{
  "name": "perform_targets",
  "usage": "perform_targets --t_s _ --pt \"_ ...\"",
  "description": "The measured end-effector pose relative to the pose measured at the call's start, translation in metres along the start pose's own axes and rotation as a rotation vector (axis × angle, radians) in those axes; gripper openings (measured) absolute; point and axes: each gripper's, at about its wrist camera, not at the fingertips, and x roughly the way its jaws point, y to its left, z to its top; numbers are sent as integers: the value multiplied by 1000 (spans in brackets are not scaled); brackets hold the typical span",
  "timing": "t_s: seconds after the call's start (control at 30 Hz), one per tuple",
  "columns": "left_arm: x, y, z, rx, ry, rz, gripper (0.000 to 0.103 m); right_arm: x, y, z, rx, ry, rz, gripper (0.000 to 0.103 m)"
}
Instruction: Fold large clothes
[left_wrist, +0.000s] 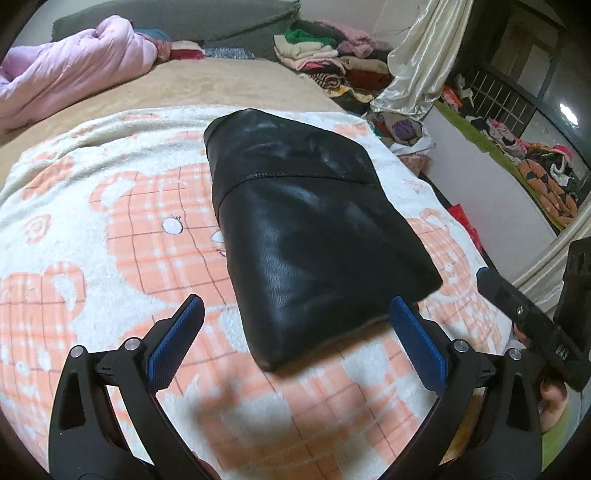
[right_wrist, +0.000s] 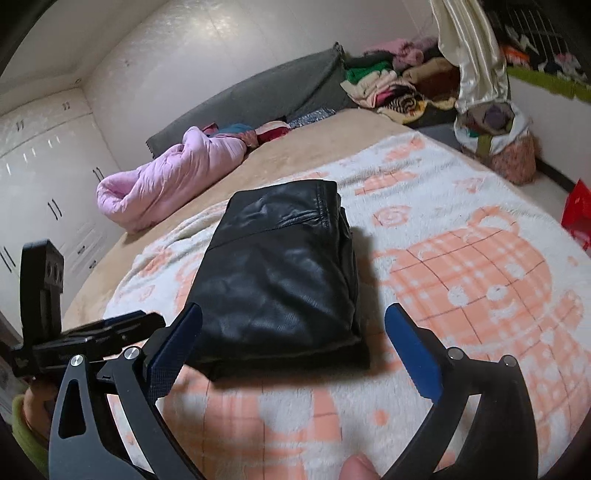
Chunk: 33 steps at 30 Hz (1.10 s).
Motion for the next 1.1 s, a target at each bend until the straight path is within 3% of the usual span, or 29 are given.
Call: perform_targets --t_s 0.4,0.6,1.1 --pt "-29 1 -52 -10 -83 30 94 -28 29 -60 -167 -45 -110 99" --pt "-35 -1 -71 0 -68 42 94 -36 30 -84 -189 -17 -136 99" --pt "-51 -4 -102 5 -67 67 94 -52 38 -93 -184 -3 -134 99"
